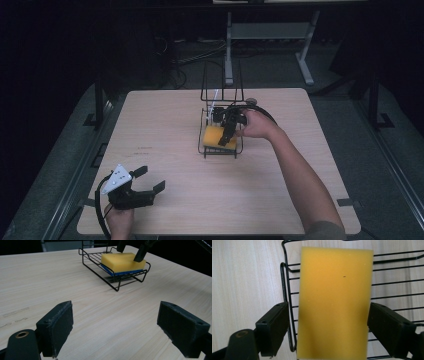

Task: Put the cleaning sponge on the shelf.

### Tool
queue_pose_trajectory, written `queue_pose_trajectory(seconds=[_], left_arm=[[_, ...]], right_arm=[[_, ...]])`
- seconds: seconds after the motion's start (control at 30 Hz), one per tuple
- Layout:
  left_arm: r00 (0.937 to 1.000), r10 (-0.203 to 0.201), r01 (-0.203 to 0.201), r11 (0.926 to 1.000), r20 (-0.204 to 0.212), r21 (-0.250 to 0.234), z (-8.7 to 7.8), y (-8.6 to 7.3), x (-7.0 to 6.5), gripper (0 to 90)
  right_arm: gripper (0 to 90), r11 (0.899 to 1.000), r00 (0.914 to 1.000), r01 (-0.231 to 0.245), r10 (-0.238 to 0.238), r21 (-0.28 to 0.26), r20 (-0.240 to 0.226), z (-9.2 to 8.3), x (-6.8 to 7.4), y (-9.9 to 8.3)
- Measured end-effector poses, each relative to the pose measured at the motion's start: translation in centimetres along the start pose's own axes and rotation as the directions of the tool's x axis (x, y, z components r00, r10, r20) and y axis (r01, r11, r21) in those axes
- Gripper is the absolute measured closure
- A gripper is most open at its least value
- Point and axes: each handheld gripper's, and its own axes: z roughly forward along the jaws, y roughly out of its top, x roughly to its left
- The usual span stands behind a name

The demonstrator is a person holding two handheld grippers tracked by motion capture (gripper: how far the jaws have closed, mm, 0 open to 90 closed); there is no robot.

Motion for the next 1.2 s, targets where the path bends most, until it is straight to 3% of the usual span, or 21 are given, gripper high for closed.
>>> queue_pose_trajectory(seconds=[0.47, 0.67, 0.8, 1.2], left_arm=[[1.0, 0.006, -0.006, 1.0, 0.002, 0.005, 0.1, 0.0, -0.1, 12.8], [1.0, 0.005, -0.005, 1.0, 0.002, 0.004, 0.0, 0.0, -0.1, 12.8], [1.0, 0.006, -0.006, 1.0, 0.001, 0.004, 0.1, 0.1, -0.2, 12.8], [1.0, 0.008, -0.008, 0.9999, 0.001, 0.007, 0.0, 0.0, -0.3, 12.8]], right_arm=[[17.6, 0.999, 0.9993, 0.033, -0.033, 0.009, 0.016, -0.6, 1.4, 0.1], [17.0, 0.999, 0.9993, 0.033, -0.033, 0.002, 0.019, -0.9, 1.9, 0.0], [17.1, 0.999, 0.9999, 0.017, -0.017, -0.037, -0.001, -1.0, 2.0, -0.4], [16.7, 1.0, 0.9997, 0.022, -0.021, -0.022, 0.014, -1.4, 2.7, -0.8]])
